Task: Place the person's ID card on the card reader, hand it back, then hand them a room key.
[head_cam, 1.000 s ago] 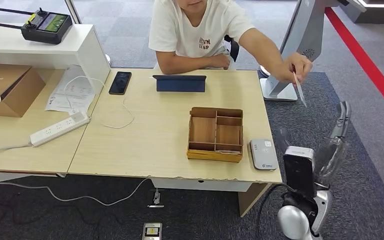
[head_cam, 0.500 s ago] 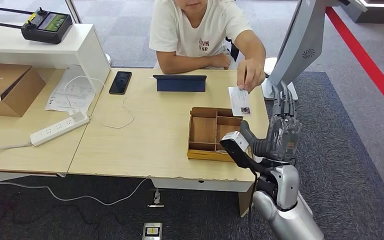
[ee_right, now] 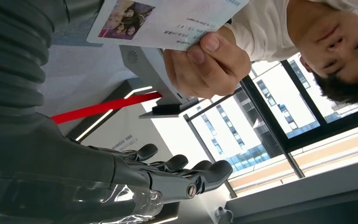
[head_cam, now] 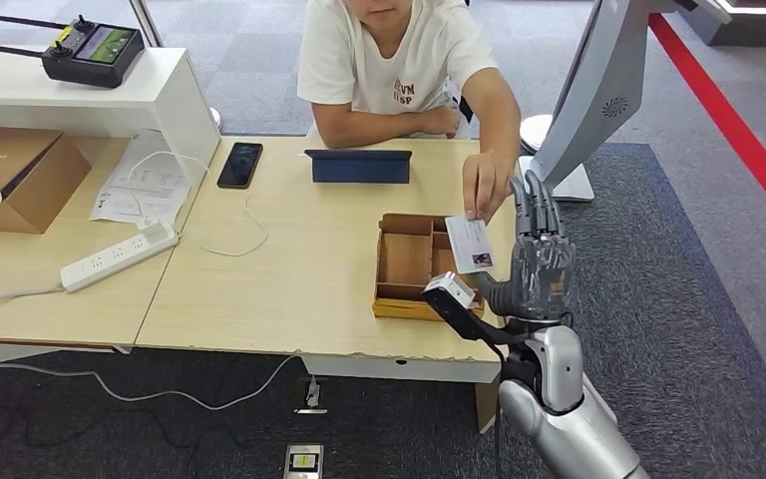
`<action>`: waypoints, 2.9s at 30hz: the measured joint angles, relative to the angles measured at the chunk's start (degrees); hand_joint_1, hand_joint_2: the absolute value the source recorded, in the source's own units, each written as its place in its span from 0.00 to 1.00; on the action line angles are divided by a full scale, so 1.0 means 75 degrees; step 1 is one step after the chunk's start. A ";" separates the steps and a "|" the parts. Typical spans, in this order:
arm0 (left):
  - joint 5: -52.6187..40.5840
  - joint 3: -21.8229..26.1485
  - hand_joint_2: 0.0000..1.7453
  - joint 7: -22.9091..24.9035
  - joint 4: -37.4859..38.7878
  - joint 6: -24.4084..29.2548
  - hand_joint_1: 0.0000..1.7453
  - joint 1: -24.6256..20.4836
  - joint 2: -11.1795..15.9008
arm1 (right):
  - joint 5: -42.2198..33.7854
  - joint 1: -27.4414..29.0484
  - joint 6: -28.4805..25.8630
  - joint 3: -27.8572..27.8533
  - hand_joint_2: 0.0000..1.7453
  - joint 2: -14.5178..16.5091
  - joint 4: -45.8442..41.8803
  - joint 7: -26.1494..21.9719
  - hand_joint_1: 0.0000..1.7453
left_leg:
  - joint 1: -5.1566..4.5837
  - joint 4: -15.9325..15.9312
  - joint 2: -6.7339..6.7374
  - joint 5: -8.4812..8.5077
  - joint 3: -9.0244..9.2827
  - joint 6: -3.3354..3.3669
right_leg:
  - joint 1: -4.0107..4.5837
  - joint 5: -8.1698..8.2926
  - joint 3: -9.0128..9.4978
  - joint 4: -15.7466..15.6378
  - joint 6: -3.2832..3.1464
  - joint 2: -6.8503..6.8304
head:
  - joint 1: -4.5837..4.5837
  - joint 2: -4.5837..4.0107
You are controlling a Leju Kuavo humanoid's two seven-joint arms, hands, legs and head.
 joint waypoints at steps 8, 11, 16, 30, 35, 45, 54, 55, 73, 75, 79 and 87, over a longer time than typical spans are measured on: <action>0.0109 -0.0121 0.00 -0.0025 -0.0003 0.0031 0.00 -0.0012 0.0004 | -0.0240 -0.0028 0.0000 0.0018 1.00 0.0002 0.0126 -0.0178 1.00 | 0.0000 0.0001 0.0000 0.0000 0.0000 0.0000 | 0.0000 0.0000 -0.0001 0.0000 0.0000 0.0000 | 0.0000 0.0000; 0.0112 -0.0154 0.00 -0.0025 -0.0003 0.0032 0.00 -0.0029 0.0006 | -0.0295 -0.0029 0.0000 0.0018 1.00 0.0004 0.0130 -0.0207 1.00 | 0.0000 0.0000 0.0000 0.0000 0.0000 0.0000 | 0.0000 0.0000 -0.0001 0.0000 0.0000 0.0000 | 0.0000 0.0000; 0.0130 -0.0168 0.00 -0.0028 -0.0005 0.0032 0.00 -0.0046 0.0006 | -0.0372 -0.0032 0.0000 0.0018 1.00 0.0021 0.0133 -0.0329 1.00 | 0.0000 0.0000 0.0001 0.0000 0.0000 0.0000 | 0.0000 0.0000 0.0000 0.0000 0.0000 0.0000 | 0.0001 0.0000; 0.0206 -0.0314 0.00 -0.0060 -0.0007 0.0025 0.00 -0.0057 0.0009 | -0.0566 -0.0035 -0.0001 0.0018 1.00 0.0075 0.0201 -0.0317 1.00 | 0.0000 0.0000 0.0000 0.0000 0.0000 0.0000 | 0.0000 0.0000 0.0000 0.0000 0.0000 0.0000 | -0.0001 0.0000; 0.0245 -0.0350 0.00 -0.0078 -0.0010 0.0009 0.00 -0.0060 0.0009 | -0.0985 -0.0126 0.0111 0.0081 1.00 0.0047 0.0290 -0.0016 1.00 | 0.0000 0.0000 0.0001 0.0000 0.0001 0.0000 | 0.0000 0.0000 0.0000 0.0000 0.0000 0.0000 | -0.0001 0.0000; 0.0583 -0.0365 0.00 -0.0168 -0.0015 0.0016 0.00 -0.0053 0.0013 | -0.1825 -0.0371 0.1422 0.0530 1.00 -0.0733 0.0424 0.0740 1.00 | -0.0002 0.0004 0.0000 -0.0001 0.0000 0.0001 | -0.0002 0.0001 -0.0001 -0.0001 0.0001 0.0000 | 0.0000 0.0000; 0.0903 -0.0365 0.00 -0.0154 -0.0015 0.0119 0.00 -0.0049 0.0034 | -0.2202 -0.0340 0.2285 0.0718 1.00 -0.1514 0.0292 0.0929 1.00 | -0.0002 0.0004 0.0000 -0.0001 0.0001 0.0001 | -0.0002 0.0001 -0.0002 -0.0001 0.0001 0.0000 | -0.0001 0.0000; 0.0917 -0.0365 0.00 -0.0160 -0.0015 0.0119 0.00 -0.0050 0.0036 | -0.2252 -0.0332 0.2321 0.0750 1.00 -0.1580 0.0276 0.0940 1.00 | -0.0002 0.0004 0.0000 -0.0001 0.0001 0.0001 | -0.0001 0.0001 -0.0002 -0.0001 0.0001 0.0000 | 0.0000 0.0000; 0.0959 -0.0455 0.00 -0.0269 -0.0015 0.0105 0.00 -0.0056 0.0050 | -0.2561 -0.0006 0.2565 0.1292 1.00 -0.2056 0.0240 0.1499 1.00 | -0.0002 0.0004 0.0000 -0.0001 0.0001 0.0001 | -0.0002 0.0001 -0.0002 -0.0001 0.0001 0.0000 | -0.0001 0.0000; 0.0977 -0.0488 0.00 -0.0236 -0.0015 0.0096 0.00 -0.0057 0.0053 | -0.2621 0.0027 0.2617 0.1333 1.00 -0.2085 0.0256 0.1584 1.00 | -0.0002 0.0004 0.0000 -0.0001 0.0001 0.0001 | -0.0002 0.0001 -0.0002 -0.0001 0.0001 0.0000 | 0.0000 0.0000; 0.1040 -0.0535 0.00 -0.0208 -0.0015 0.0090 0.00 -0.0060 0.0067 | -0.2723 0.0093 0.2665 0.1398 1.00 -0.2119 0.0358 0.1672 1.00 | -0.0002 0.0003 0.0001 -0.0001 0.0001 0.0001 | -0.0002 0.0001 -0.0002 -0.0001 0.0001 0.0000 | -0.0001 0.0000; 0.1068 -0.0581 0.00 -0.0211 -0.0015 0.0036 0.00 -0.0063 0.0090 | -0.2932 0.0078 0.2661 0.1475 1.00 -0.2116 0.0819 0.1675 1.00 | -0.0002 0.0003 0.0000 -0.0001 -0.0001 0.0001 | -0.0002 0.0001 -0.0001 -0.0001 0.0001 0.0000 | -0.0001 0.0000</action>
